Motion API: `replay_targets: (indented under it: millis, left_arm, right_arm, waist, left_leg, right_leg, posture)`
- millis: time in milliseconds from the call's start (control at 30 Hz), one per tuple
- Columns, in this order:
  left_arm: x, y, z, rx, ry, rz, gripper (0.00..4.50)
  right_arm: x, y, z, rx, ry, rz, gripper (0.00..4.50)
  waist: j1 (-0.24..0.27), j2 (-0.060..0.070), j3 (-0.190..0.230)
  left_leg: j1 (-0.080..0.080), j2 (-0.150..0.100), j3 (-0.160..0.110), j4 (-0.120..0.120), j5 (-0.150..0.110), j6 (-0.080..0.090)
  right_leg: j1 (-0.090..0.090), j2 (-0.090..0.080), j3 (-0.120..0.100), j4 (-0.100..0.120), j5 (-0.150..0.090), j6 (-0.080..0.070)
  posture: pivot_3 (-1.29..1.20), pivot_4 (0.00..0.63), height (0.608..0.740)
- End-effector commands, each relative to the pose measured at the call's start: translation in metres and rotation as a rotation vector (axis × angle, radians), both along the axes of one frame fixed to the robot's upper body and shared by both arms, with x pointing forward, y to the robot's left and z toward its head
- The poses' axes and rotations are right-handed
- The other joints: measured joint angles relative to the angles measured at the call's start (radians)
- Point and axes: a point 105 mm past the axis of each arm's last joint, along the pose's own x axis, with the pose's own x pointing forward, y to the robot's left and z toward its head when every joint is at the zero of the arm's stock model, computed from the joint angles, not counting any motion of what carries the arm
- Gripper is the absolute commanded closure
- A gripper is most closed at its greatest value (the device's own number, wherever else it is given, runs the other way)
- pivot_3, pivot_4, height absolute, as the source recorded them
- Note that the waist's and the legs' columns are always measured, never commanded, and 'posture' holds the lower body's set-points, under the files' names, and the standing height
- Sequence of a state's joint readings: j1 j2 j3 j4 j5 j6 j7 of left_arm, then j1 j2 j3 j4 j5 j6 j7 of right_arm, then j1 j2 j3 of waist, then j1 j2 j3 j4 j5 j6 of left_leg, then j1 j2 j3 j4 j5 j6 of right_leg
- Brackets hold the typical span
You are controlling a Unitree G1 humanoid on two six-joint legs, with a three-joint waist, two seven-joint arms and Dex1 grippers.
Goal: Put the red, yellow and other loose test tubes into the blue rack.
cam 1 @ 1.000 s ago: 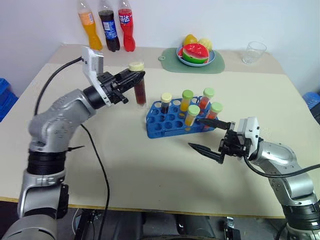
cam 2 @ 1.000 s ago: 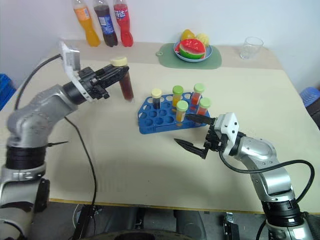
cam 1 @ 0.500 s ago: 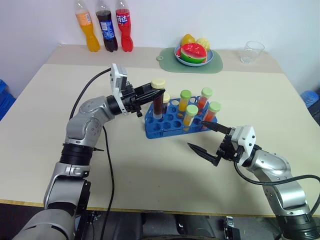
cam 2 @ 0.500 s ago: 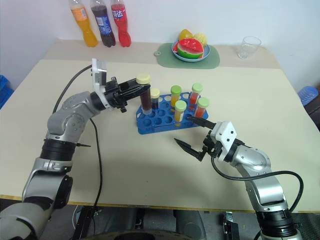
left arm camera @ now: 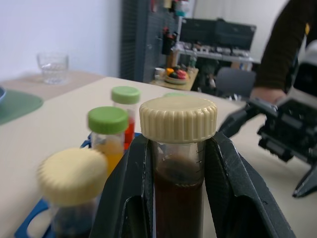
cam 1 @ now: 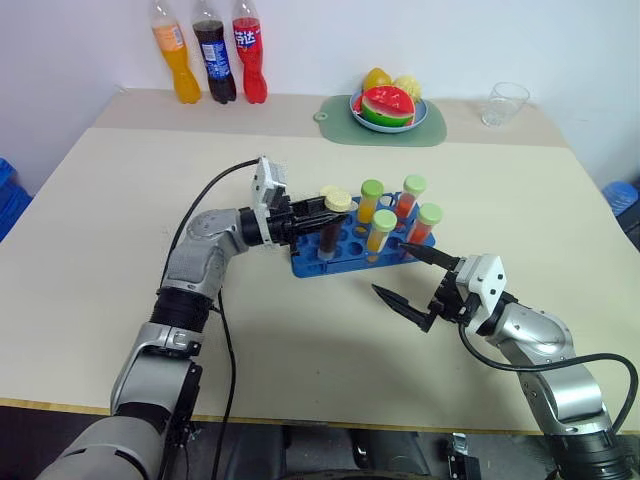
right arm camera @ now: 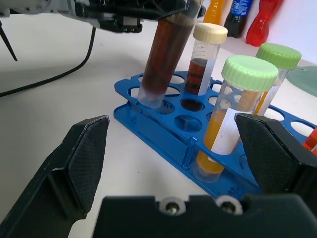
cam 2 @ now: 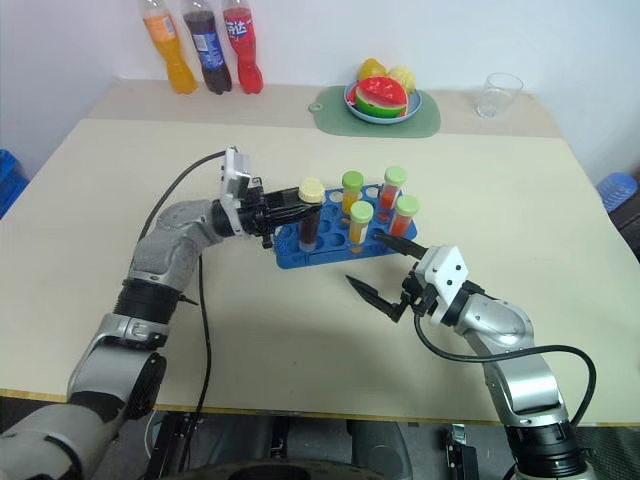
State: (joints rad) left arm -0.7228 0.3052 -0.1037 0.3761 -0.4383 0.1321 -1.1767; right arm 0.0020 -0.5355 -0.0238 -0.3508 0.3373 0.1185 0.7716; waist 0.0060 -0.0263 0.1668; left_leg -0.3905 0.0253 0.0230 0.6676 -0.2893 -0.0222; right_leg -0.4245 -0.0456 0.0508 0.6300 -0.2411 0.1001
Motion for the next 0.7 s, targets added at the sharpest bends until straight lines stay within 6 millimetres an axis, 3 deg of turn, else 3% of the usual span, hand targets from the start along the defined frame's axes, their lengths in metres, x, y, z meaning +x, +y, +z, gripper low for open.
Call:
replay_targets:
  millis: [33, 333, 467, 700]
  left_arm:
    - [0.0, -0.004, -0.012, 0.068, -0.036, -0.008, 3.67]
    - [0.012, -0.014, -0.015, 0.041, -0.047, 0.042, 3.67]
    - [0.006, -0.014, -0.019, 0.01, 0.049, -0.019, 3.67]
    - [0.013, -0.007, -0.008, -0.032, 0.0, 0.082, 0.22]
  right_arm:
    - [-0.001, 0.003, 0.012, 0.012, -0.055, 0.011, 0.0]
    - [0.0, 0.002, 0.012, 0.005, -0.051, 0.018, 0.0]
    - [-0.001, 0.001, 0.011, 0.004, -0.045, 0.018, 0.0]
    - [-0.003, -0.007, 0.01, -0.016, -0.033, 0.002, 0.0]
  waist:
    - [0.0, 0.0, 0.0]
    - [-0.001, 0.0, 0.0]
    - [0.006, 0.0, 0.0]
    - [0.004, 0.0, 0.0]
  left_leg:
    - [0.0, 0.0, 0.0, 0.0, 0.0, 0.0]
    - [0.0, 0.0, -0.001, 0.0, 0.0, 0.0]
    - [0.0, 0.0, 0.0, 0.001, 0.0, 0.0]
    - [0.0, 0.0, -0.001, 0.001, -0.001, 0.001]
  right_leg:
    - [0.0, 0.0, 0.0, 0.0, 0.0, 0.0]
    - [0.0, 0.001, 0.0, 0.0, 0.0, 0.0]
    - [0.001, 0.0, 0.0, 0.0, 0.0, 0.0]
    - [0.001, 0.0, 0.0, 0.0, 0.0, 0.0]
  posture:
    - [0.0, 0.15, 0.74]
    - [0.0, 0.15, 0.74]
    - [0.0, 0.15, 0.74]
    - [0.0, 0.15, 0.74]
